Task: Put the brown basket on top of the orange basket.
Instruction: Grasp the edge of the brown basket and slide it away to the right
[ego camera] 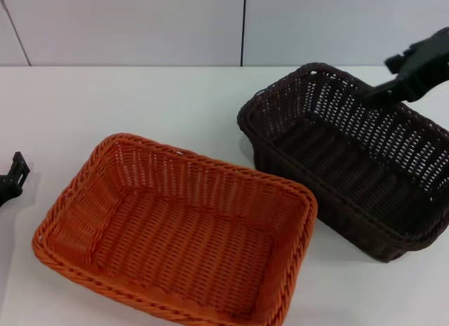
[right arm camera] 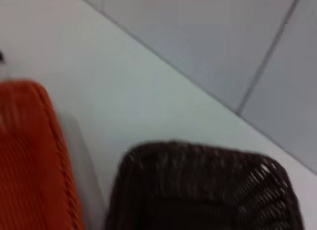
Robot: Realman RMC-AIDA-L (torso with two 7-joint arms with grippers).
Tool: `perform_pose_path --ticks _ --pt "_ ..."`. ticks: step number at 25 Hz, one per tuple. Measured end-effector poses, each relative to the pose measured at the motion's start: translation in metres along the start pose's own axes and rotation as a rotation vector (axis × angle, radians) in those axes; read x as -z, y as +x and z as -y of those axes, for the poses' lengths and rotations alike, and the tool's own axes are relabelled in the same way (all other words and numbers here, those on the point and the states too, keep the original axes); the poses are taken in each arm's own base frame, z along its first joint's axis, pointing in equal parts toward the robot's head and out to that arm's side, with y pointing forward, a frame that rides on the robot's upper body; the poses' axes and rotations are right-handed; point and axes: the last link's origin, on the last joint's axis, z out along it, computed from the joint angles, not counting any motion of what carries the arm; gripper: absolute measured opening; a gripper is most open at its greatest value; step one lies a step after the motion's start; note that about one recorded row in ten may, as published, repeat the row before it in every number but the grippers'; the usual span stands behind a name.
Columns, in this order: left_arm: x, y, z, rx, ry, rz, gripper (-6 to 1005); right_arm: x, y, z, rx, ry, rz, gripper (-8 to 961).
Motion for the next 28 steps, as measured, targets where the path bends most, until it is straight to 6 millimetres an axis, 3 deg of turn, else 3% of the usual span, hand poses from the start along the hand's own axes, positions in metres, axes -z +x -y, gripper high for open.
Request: perform_pose_path --ticks 5,20,28 --pt "0.0 0.0 0.0 0.002 0.0 0.0 722 -0.003 0.005 0.0 0.02 0.02 -0.144 724" --pt "-0.002 0.002 -0.001 0.016 -0.001 -0.003 722 0.004 0.015 -0.013 0.028 -0.063 -0.276 719" --pt "-0.001 0.001 -0.001 0.014 -0.002 -0.001 722 0.013 0.017 -0.01 0.119 -0.018 -0.32 717"
